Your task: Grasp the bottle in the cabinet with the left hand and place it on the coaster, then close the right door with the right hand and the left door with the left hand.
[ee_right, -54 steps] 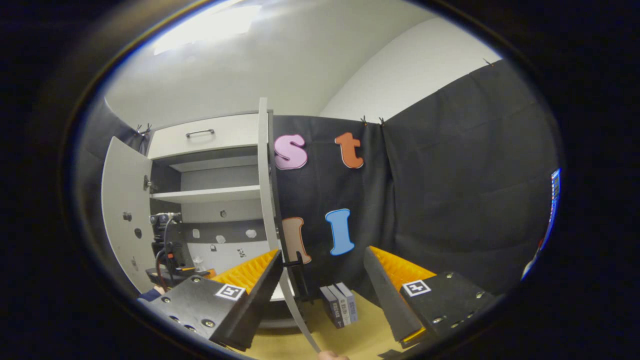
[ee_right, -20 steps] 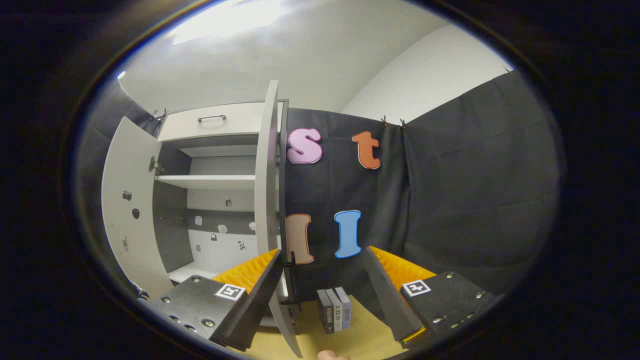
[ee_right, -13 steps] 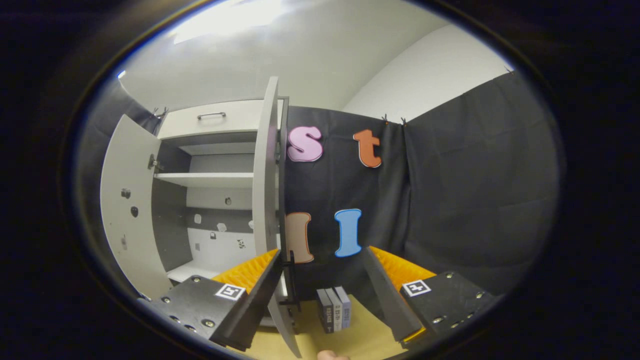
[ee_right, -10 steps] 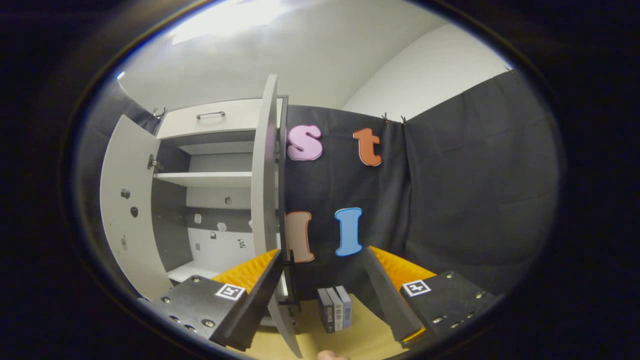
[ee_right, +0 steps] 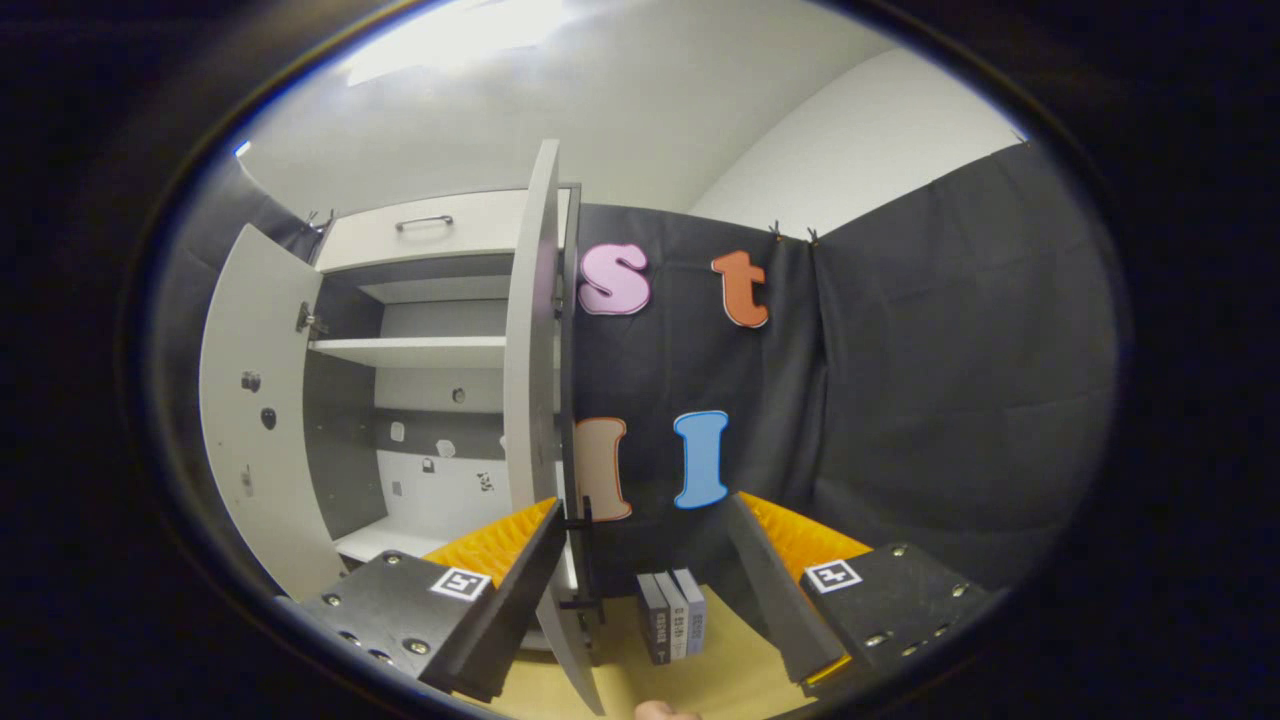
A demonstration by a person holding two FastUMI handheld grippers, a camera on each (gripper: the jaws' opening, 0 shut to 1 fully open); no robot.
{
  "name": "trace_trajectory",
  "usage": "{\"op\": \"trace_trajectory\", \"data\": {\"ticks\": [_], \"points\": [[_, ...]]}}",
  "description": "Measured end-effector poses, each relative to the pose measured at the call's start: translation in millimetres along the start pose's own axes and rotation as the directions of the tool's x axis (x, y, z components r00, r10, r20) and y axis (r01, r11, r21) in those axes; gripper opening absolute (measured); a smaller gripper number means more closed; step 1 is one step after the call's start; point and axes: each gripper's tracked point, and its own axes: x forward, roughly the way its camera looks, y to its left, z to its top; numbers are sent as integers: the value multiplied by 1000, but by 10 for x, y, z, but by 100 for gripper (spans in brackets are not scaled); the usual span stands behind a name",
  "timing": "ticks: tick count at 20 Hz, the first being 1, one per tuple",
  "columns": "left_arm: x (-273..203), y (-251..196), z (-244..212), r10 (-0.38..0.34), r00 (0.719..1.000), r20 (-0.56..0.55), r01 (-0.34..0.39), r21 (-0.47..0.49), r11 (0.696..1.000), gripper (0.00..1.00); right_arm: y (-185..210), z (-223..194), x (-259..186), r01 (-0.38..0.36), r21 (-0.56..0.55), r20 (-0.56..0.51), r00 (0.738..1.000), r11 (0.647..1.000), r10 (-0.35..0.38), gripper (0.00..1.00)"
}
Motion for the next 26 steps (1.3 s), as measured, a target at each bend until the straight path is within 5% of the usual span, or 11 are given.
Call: {"op": "trace_trajectory", "data": {"ticks": [26], "points": [[-296,-149,-283,1,1000,-7,-1,61,998,84,298,-93,-40,-111,-3,-40,993,994,111,98]]}}
